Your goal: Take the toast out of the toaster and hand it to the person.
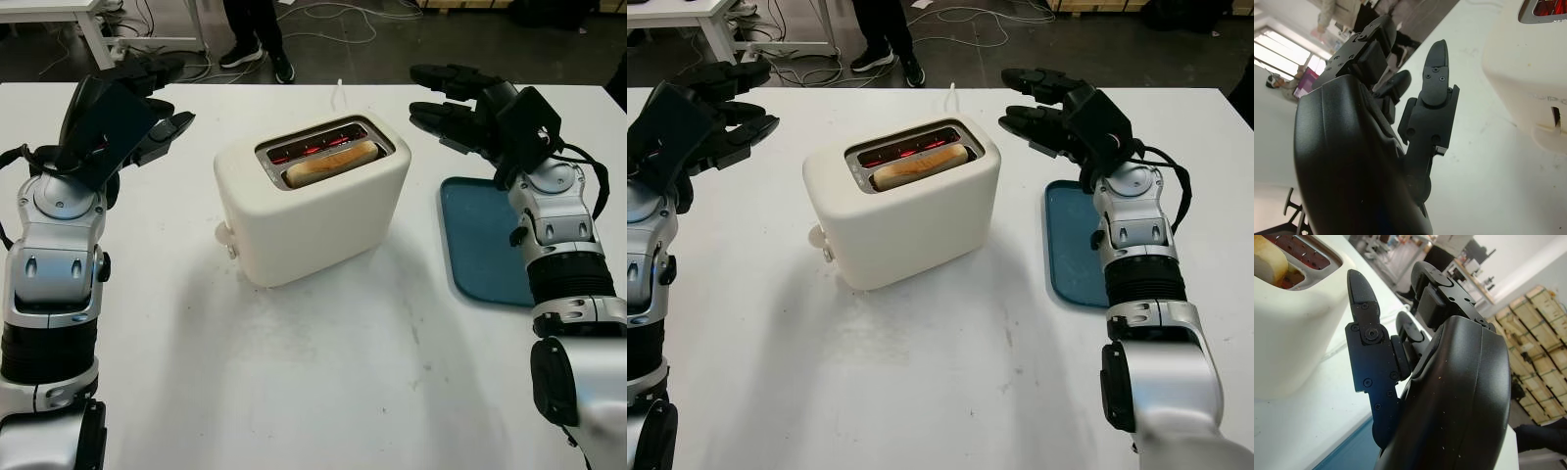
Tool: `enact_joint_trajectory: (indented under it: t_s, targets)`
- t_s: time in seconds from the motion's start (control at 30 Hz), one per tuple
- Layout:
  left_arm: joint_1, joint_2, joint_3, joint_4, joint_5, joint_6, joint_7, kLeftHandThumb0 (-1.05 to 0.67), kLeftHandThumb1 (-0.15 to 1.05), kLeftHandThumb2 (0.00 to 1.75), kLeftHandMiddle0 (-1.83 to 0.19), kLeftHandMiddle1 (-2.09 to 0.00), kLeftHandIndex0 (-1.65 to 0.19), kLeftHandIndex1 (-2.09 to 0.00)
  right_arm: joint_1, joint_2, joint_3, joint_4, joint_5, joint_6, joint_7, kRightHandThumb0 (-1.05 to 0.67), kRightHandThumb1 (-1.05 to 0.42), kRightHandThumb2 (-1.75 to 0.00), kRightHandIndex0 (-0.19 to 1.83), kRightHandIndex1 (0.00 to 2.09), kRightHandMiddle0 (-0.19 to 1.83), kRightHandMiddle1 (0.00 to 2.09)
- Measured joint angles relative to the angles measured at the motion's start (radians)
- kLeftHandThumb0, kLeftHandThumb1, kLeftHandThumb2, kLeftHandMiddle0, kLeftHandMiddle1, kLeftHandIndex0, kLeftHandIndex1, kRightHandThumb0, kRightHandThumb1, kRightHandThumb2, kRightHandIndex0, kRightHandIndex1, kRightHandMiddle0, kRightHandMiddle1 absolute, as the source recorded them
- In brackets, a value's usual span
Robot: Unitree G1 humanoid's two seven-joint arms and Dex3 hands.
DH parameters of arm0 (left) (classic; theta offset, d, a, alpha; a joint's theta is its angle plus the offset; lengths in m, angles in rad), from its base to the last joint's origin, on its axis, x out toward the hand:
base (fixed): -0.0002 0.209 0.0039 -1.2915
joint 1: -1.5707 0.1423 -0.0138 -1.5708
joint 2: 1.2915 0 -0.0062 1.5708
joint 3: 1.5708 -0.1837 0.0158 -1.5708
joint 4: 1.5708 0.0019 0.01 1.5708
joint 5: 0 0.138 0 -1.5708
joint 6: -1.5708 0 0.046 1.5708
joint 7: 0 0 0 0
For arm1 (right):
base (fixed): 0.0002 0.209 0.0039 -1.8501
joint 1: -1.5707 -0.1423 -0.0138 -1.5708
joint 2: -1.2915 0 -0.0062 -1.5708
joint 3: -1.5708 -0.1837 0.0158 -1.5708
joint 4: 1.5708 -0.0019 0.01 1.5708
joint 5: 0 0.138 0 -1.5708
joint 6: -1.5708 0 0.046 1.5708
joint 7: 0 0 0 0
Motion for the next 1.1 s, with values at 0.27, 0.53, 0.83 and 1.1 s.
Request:
enact_joint_trajectory:
  t_s: [0.27,0.53,0.83,1.1]
  targets:
    - [0.000,-0.005,0.003,0.000,0.000,0.000,0.001,-0.28,0.92,0.16,-0.25,-0.79,-0.57,-0.01,0.001,0.000,0.003,-0.010,-0.002,0.000,-0.002,-0.41,-0.92,0.00,0.62,0.00,0.58,0.00]
    - [0.000,-0.006,0.004,0.000,0.001,0.003,0.002,-0.27,0.92,0.17,-0.25,-0.79,-0.57,-0.01,0.001,0.000,0.003,-0.010,-0.003,0.000,-0.002,-0.44,-0.92,0.00,0.62,0.01,0.58,0.00]
    - [0.000,-0.006,0.006,0.000,0.000,0.003,0.002,-0.26,0.92,0.17,-0.25,-0.79,-0.56,-0.01,0.001,0.000,0.004,-0.013,-0.003,0.010,-0.005,-0.42,-0.92,0.00,0.62,0.00,0.57,0.00]
    - [0.000,-0.006,0.008,0.000,0.000,0.003,0.001,-0.28,0.92,0.16,-0.25,-0.79,-0.57,-0.01,0.001,0.000,0.005,-0.013,-0.003,0.013,-0.008,-0.43,-0.92,0.00,0.61,0.00,0.58,0.00]
